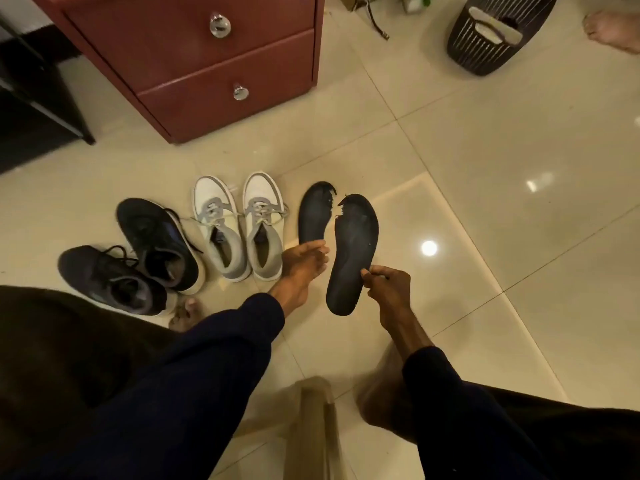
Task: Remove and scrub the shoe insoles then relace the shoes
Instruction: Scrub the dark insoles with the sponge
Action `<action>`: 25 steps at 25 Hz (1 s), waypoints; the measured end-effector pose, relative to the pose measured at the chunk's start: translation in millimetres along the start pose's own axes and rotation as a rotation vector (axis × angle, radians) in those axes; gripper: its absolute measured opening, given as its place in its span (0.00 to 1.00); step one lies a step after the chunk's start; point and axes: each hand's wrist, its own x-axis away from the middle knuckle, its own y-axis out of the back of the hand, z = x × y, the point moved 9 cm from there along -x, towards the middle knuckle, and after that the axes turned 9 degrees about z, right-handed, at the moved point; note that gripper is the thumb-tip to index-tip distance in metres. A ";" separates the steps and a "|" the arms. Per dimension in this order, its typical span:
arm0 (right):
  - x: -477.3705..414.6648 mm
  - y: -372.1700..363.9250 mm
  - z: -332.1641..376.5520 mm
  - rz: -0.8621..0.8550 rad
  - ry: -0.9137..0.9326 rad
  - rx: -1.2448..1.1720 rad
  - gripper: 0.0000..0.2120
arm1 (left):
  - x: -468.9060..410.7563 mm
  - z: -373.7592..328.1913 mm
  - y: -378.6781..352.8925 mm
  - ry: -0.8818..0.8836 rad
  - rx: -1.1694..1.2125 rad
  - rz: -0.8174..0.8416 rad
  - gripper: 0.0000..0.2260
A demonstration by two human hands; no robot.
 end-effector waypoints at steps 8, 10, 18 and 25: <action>-124.7 -17.3 -2.4 0.004 0.061 0.108 0.07 | -128.3 5.5 28.2 -0.007 -0.712 -0.406 0.23; -139.6 -15.0 -7.0 0.002 0.073 0.143 0.08 | -143.6 11.7 20.9 0.023 -0.918 -0.465 0.34; -162.5 -14.5 -16.2 0.038 0.020 0.122 0.11 | -155.0 35.0 23.0 -0.073 -0.503 -0.401 0.29; -142.0 -11.1 22.6 0.083 0.077 0.093 0.09 | -120.5 5.2 26.7 -0.093 -0.197 -0.174 0.27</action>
